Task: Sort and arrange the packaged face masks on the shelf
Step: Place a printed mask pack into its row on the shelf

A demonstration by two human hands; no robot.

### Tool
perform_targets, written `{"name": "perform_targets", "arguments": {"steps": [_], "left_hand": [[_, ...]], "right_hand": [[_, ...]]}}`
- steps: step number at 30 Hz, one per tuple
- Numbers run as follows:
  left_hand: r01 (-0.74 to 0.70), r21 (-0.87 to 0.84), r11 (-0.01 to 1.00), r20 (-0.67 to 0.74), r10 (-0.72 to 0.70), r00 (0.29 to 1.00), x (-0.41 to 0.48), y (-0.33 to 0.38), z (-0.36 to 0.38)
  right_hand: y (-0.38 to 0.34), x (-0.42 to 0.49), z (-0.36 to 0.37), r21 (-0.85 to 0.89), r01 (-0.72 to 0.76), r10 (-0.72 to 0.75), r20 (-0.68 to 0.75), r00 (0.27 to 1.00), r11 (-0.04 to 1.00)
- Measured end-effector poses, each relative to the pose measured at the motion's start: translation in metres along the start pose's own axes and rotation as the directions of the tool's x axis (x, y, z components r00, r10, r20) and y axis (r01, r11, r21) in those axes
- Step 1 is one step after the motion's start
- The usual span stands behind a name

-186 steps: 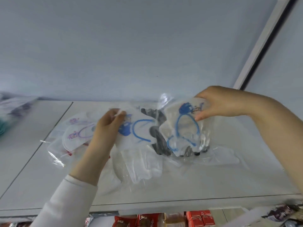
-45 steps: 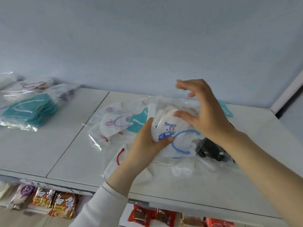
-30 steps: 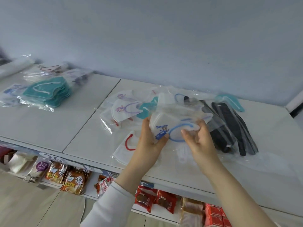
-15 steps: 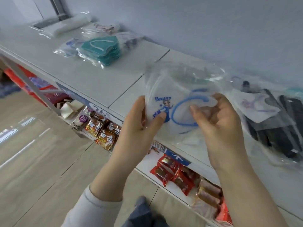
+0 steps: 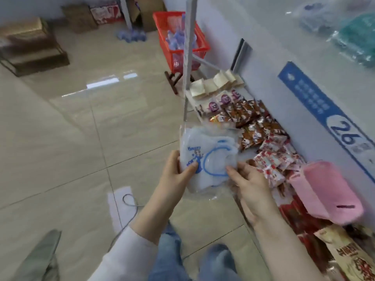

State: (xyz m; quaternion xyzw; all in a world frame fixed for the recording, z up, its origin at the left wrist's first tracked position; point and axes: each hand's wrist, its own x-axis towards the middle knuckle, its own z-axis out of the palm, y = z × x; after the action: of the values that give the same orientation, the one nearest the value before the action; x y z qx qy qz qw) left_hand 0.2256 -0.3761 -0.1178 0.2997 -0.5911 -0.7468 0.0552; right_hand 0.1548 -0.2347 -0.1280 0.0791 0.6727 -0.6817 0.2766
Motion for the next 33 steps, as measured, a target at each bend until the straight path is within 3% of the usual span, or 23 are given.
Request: {"name": "perform_targets", "arguments": {"steps": [3,10,15,19,23,27,30,33], "left_hand": [[0.14,-0.009,0.99,-0.08,-0.14,0.987,0.013,-0.018,-0.061],[0.311,-0.04,0.95,-0.215,-0.312,0.925,0.063,-0.04,-0.138],[0.272,-0.06,0.961,-0.267,-0.278,0.923,0.119,-0.02,-0.151],[0.163,-0.02,0.986,-0.259,-0.163,0.952,0.177,0.028,-0.146],[-0.027,0.051,0.998,-0.174,0.036,0.984,0.234,0.095,-0.126],[-0.211,0.108,0.972,0.031,0.209,0.978,0.285,0.166,-0.091],[-0.376,0.13,0.918,0.238,0.339,0.91,0.321,0.212,-0.055],[-0.502,0.092,0.86,0.437,0.418,0.796,0.351,0.249,-0.012]], "right_hand": [[0.028,0.024,0.057,-0.081,-0.083,0.084,0.006,0.996,0.993],[0.051,0.078,0.138,-0.208,-0.191,0.199,0.019,0.98,0.959],[0.032,0.135,0.171,-0.213,-0.196,0.208,0.035,0.978,0.957],[-0.018,0.184,0.186,-0.202,-0.043,0.057,0.062,0.996,0.978],[-0.093,0.217,0.187,-0.18,0.196,-0.191,0.043,0.981,0.964],[-0.168,0.227,0.176,-0.198,0.408,-0.432,-0.098,0.896,0.891],[-0.213,0.226,0.163,-0.22,0.509,-0.553,-0.255,0.793,0.832],[-0.245,0.228,0.148,-0.293,0.55,-0.621,-0.437,0.65,0.782]]}}
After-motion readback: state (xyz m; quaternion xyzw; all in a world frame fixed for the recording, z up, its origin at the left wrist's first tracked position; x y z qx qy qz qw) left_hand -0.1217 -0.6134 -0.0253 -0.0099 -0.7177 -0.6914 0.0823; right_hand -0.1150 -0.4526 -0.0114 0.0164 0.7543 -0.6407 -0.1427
